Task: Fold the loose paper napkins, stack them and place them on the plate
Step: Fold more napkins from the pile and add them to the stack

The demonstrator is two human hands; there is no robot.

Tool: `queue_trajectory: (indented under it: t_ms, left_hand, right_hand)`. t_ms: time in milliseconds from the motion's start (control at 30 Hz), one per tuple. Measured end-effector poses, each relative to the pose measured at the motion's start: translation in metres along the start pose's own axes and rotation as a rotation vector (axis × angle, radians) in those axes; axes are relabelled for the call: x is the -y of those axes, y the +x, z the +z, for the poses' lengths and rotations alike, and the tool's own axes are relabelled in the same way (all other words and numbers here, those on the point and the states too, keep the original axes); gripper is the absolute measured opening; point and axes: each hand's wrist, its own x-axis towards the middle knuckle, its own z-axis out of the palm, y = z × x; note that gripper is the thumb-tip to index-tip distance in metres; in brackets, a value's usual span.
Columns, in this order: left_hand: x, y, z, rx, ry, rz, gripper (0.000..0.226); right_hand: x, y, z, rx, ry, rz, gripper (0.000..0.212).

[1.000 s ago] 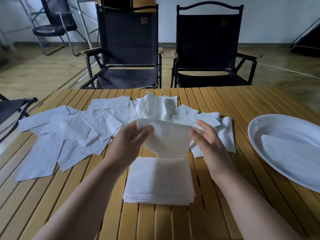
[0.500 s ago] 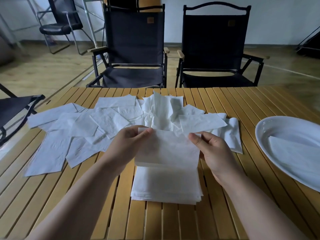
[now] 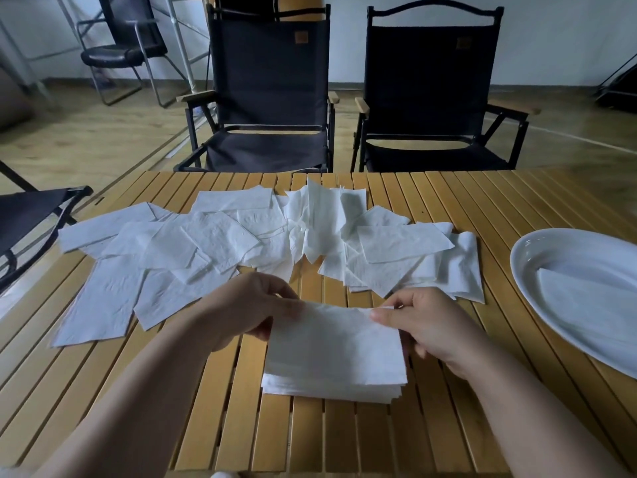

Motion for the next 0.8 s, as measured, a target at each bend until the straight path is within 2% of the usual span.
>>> queue_trajectory:
  t_ms: [100, 233, 433, 500, 567, 667, 800]
  left_hand:
    - [0.004, 0.005, 0.003, -0.033, 0.134, -0.010, 0.011]
    - [0.007, 0.007, 0.007, -0.046, 0.378, 0.020, 0.028]
    - [0.010, 0.016, 0.009, -0.059, 0.502, 0.015, 0.030]
    - [0.006, 0.017, 0.011, -0.099, 0.537, 0.023, 0.034]
    - [0.002, 0.019, 0.018, -0.184, 0.497, 0.060, 0.038]
    - [-0.003, 0.028, 0.034, -0.335, 0.492, 0.228, 0.036]
    - [-0.011, 0.046, 0.063, -0.356, 0.567, 0.379, 0.043]
  right_hand:
    - [-0.002, 0.002, 0.005, 0.011, -0.091, 0.006, 0.017]
    - [-0.004, 0.004, 0.008, -0.027, -0.187, -0.009, 0.020]
    - [-0.007, 0.006, 0.011, -0.055, -0.288, -0.011, 0.030]
    - [-0.007, 0.007, 0.010, -0.123, -0.280, -0.016, 0.035]
    - [-0.008, 0.012, 0.006, -0.262, -0.256, -0.029, 0.034]
    - [-0.015, 0.021, -0.002, -0.443, -0.280, -0.070, 0.023]
    - [-0.031, 0.029, -0.005, -0.520, -0.376, -0.115, 0.034]
